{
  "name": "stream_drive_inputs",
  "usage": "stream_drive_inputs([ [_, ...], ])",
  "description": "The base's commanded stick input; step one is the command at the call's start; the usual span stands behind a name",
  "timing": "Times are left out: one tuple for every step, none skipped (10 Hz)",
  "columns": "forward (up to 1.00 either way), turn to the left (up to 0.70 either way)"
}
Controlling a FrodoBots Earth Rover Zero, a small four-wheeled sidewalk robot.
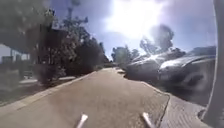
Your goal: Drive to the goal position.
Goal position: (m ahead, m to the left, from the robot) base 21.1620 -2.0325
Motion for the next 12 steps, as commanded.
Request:
stream_drive_inputs([
  [0.85, -0.12],
  [0.85, -0.25],
  [0.85, -0.31],
  [0.85, -0.18],
  [0.85, -0.05],
  [0.85, -0.04],
  [0.85, -0.11],
  [0.85, -0.17],
  [0.85, -0.31],
  [0.85, -0.28],
  [0.85, -0.33],
  [0.85, -0.33],
])
